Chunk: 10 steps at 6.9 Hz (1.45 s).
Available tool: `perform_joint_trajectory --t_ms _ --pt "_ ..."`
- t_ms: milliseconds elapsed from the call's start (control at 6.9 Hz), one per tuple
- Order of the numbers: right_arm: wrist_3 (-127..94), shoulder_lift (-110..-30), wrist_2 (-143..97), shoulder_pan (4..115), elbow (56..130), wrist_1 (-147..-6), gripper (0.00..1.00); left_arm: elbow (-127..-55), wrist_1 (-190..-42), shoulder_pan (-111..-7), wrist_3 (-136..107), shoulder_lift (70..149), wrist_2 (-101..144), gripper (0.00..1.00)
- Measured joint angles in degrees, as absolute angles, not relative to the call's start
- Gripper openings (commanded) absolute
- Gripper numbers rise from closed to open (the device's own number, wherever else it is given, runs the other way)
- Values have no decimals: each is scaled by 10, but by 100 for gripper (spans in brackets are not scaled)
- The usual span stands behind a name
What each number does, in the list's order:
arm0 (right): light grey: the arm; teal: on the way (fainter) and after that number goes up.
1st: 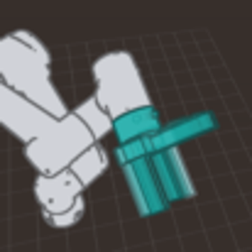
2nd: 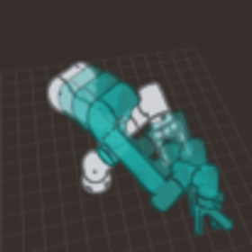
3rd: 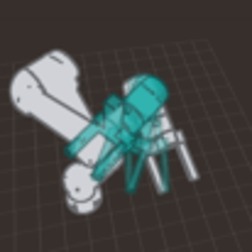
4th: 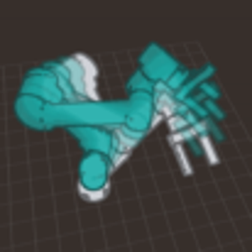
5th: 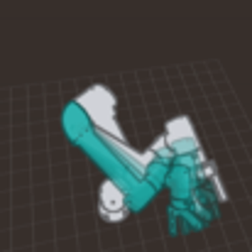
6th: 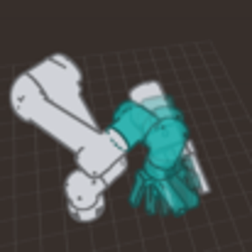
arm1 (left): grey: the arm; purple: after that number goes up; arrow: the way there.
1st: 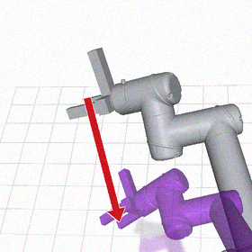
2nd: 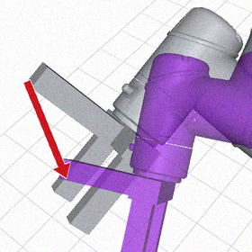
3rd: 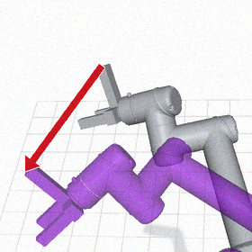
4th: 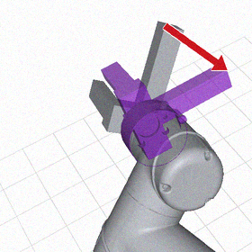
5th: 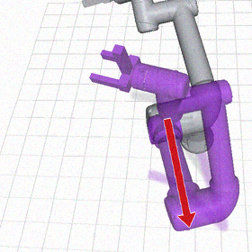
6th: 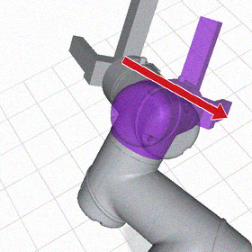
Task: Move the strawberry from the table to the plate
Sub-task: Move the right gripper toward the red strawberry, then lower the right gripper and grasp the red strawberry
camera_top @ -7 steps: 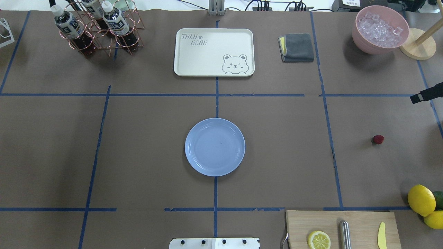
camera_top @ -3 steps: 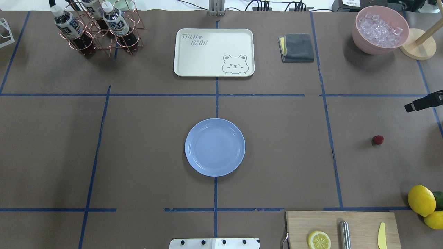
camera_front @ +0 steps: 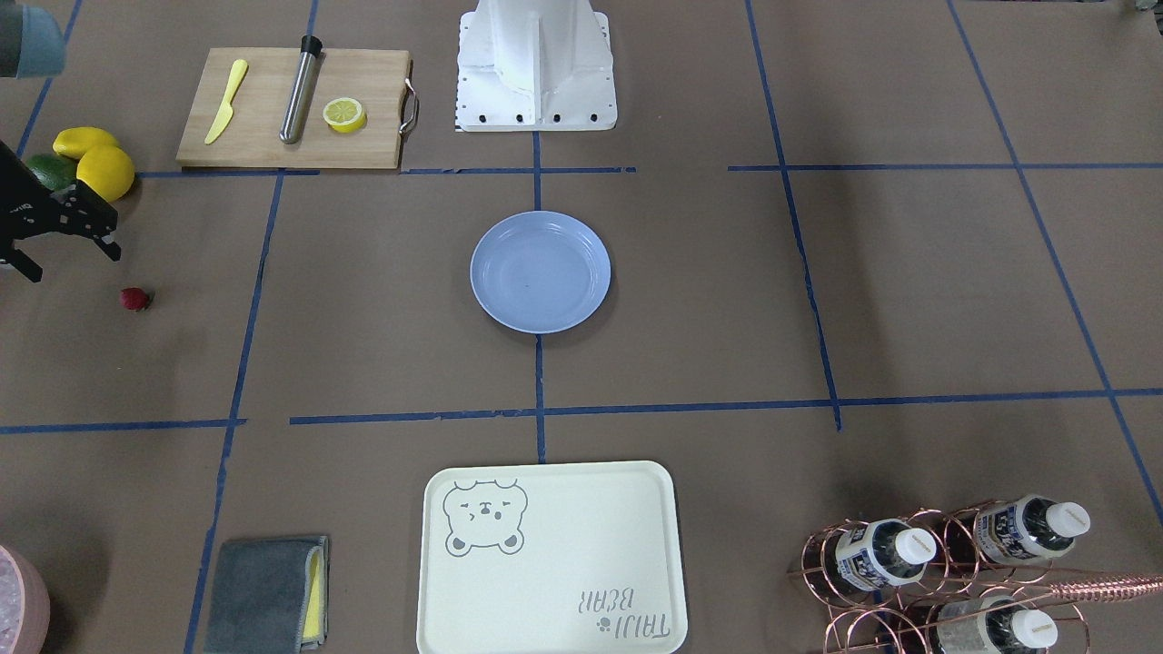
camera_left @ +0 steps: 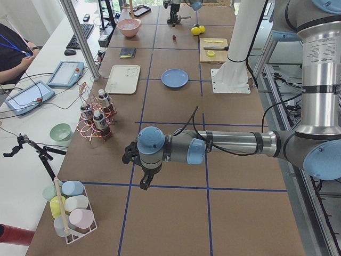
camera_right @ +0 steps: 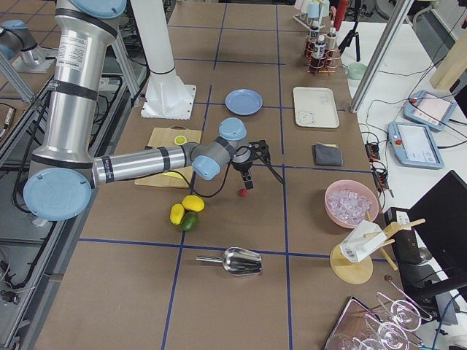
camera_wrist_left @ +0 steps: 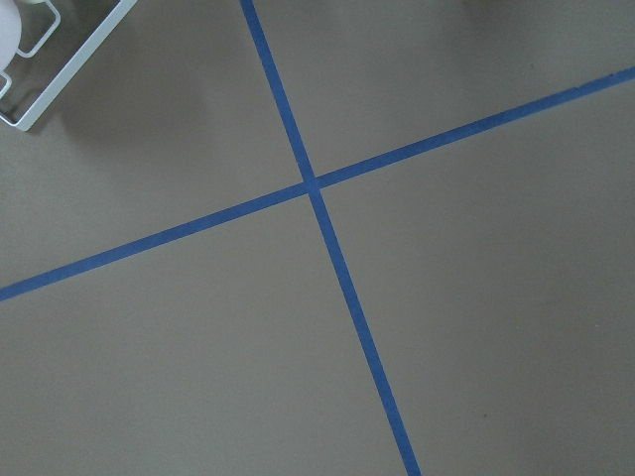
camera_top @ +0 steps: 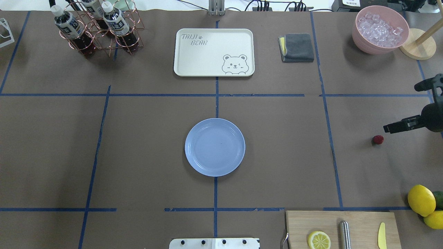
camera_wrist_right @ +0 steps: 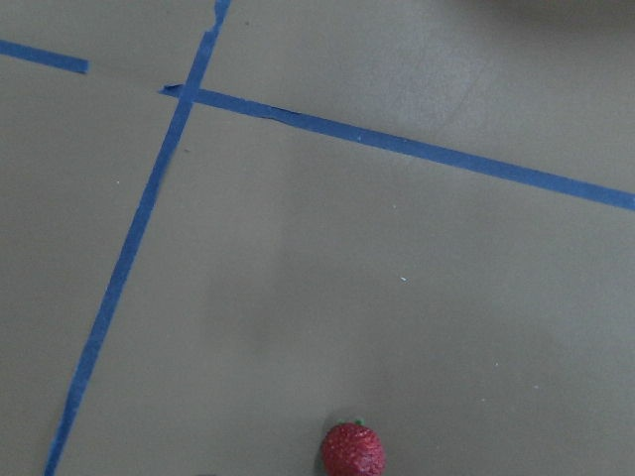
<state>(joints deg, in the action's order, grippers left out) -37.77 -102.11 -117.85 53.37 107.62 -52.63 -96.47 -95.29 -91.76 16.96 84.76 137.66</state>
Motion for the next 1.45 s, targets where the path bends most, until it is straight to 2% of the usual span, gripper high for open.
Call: perform_joint_trajectory --t_ms 434,724,1303,1448 --pt "-406 -1014 -1108 472 1013 -463 95 -970 -954 -918 170 847 1376 100" --pt "-407 -995 -1101 462 977 -441 73 -970 -954 -918 170 847 1377 100" --pt "-404 -991 -1106 461 972 -437 70 -970 -955 -918 170 847 1379 100" --pt "-403 -993 -1108 461 973 -436 57 -970 -955 -918 170 847 1379 100"
